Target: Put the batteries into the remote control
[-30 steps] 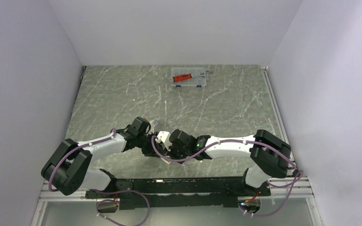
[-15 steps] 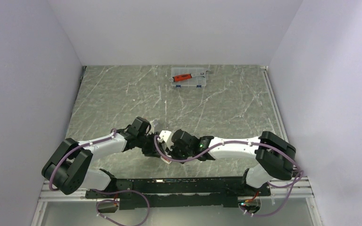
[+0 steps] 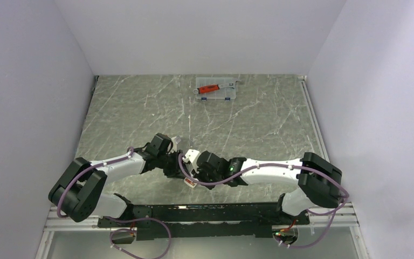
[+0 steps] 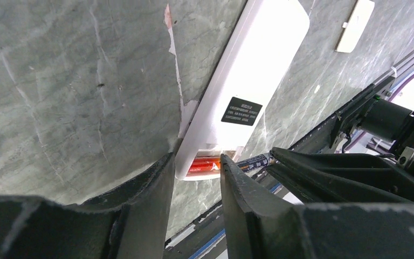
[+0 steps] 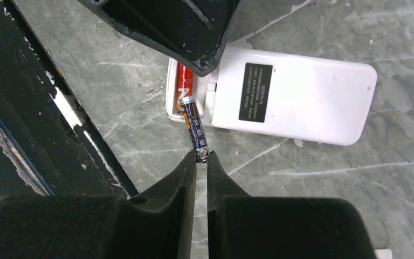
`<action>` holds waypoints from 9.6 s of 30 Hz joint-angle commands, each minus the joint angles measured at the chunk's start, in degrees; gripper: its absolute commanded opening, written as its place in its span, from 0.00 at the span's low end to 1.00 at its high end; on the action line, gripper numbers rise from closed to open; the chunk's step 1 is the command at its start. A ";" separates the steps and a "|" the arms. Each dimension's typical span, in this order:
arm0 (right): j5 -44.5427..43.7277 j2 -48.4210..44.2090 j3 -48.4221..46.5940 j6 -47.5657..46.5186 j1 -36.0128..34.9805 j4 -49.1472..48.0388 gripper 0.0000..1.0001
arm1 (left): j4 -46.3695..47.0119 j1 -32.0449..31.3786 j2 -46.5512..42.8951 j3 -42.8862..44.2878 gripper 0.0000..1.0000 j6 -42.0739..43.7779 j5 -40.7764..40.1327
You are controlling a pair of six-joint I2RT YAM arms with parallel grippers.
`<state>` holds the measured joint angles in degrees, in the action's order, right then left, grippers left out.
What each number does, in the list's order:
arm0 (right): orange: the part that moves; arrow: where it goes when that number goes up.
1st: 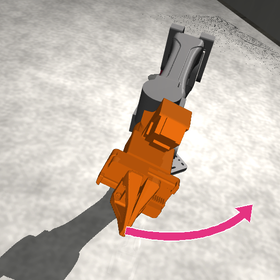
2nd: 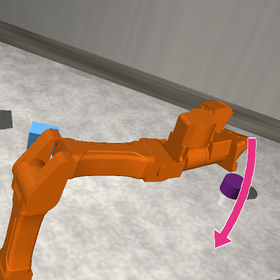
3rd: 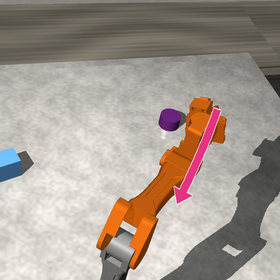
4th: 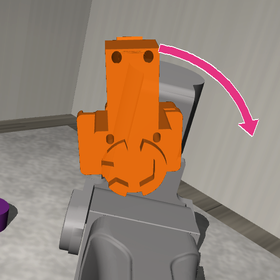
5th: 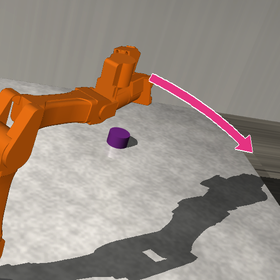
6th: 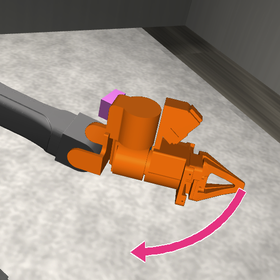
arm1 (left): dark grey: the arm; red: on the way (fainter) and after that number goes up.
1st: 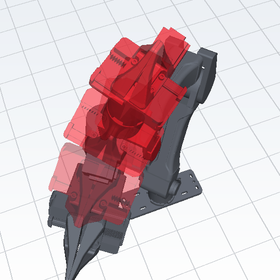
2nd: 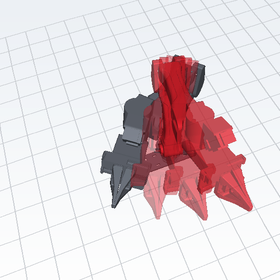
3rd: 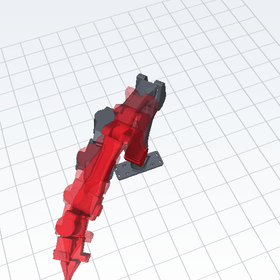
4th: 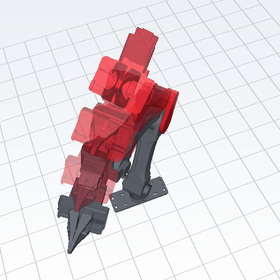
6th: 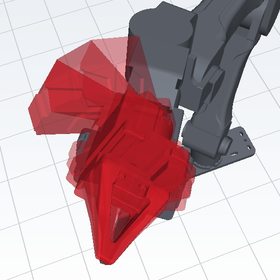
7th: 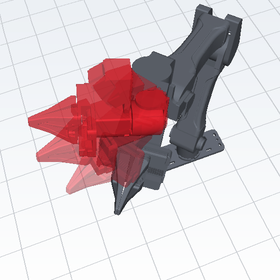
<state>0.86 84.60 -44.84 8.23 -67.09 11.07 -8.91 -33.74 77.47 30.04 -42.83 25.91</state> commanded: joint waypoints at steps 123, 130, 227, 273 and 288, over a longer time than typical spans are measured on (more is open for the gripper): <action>-6.14 5.56 -7.22 30.24 0.06 7.18 0.16 | 4.16 -0.37 -1.69 -1.70 0.33 1.08 1.86; -5.85 5.58 -7.02 30.88 0.12 6.26 0.16 | 4.16 -0.39 -1.71 -1.65 0.33 0.90 1.95; -9.18 5.62 -11.97 29.43 0.91 12.73 0.03 | 7.11 -0.45 -1.31 -3.42 0.31 -0.89 3.90; -5.55 13.57 -10.00 29.56 0.91 9.29 0.03 | 8.30 -1.45 -1.01 -3.69 0.31 -1.77 4.08; -9.48 8.71 -11.83 29.33 0.96 12.09 0.08 | 7.05 -1.51 -1.18 -3.46 0.31 -1.10 2.87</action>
<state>-4.29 95.90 -55.22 37.98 -66.22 19.79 -2.37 -34.98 77.30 26.48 -44.27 28.69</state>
